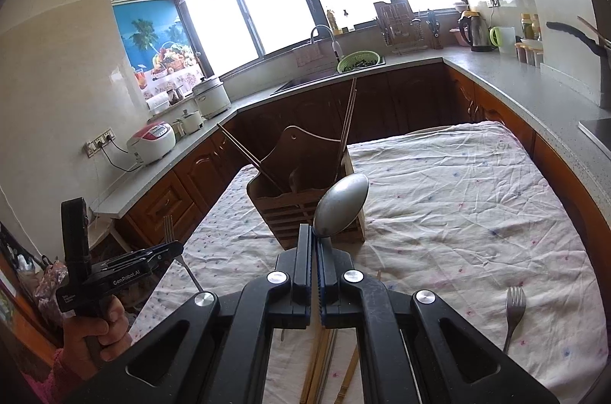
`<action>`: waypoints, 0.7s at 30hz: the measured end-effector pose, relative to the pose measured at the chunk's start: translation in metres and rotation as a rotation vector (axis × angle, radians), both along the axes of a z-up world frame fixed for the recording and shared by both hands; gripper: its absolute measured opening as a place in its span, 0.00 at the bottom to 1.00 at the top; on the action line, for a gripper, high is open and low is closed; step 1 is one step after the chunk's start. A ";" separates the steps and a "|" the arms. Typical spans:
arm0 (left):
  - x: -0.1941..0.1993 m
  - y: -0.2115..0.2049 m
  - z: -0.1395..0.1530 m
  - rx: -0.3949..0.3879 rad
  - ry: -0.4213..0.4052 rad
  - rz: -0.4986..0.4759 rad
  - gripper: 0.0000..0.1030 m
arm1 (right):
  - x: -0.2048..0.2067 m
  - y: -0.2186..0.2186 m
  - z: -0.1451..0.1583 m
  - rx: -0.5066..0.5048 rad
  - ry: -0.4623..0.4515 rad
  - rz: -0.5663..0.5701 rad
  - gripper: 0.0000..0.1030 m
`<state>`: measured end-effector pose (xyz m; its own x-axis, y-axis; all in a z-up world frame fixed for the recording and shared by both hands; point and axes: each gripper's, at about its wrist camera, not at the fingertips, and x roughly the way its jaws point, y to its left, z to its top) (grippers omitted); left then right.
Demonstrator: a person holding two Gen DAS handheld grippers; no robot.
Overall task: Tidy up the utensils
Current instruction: 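Lift the fork and spoon with both tools and carry them above the wooden holder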
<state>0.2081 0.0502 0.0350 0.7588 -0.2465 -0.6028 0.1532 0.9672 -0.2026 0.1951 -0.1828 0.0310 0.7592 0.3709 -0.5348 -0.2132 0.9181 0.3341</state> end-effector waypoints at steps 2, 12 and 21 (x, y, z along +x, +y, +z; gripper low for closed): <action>-0.001 0.000 0.004 0.000 -0.011 -0.001 0.19 | 0.001 0.000 0.002 0.000 -0.005 -0.001 0.02; 0.004 0.001 0.026 -0.033 -0.061 0.002 0.19 | 0.015 -0.002 0.015 0.002 -0.043 -0.009 0.02; 0.023 -0.002 0.060 -0.060 -0.150 0.022 0.19 | 0.047 -0.004 0.036 -0.008 -0.117 -0.038 0.02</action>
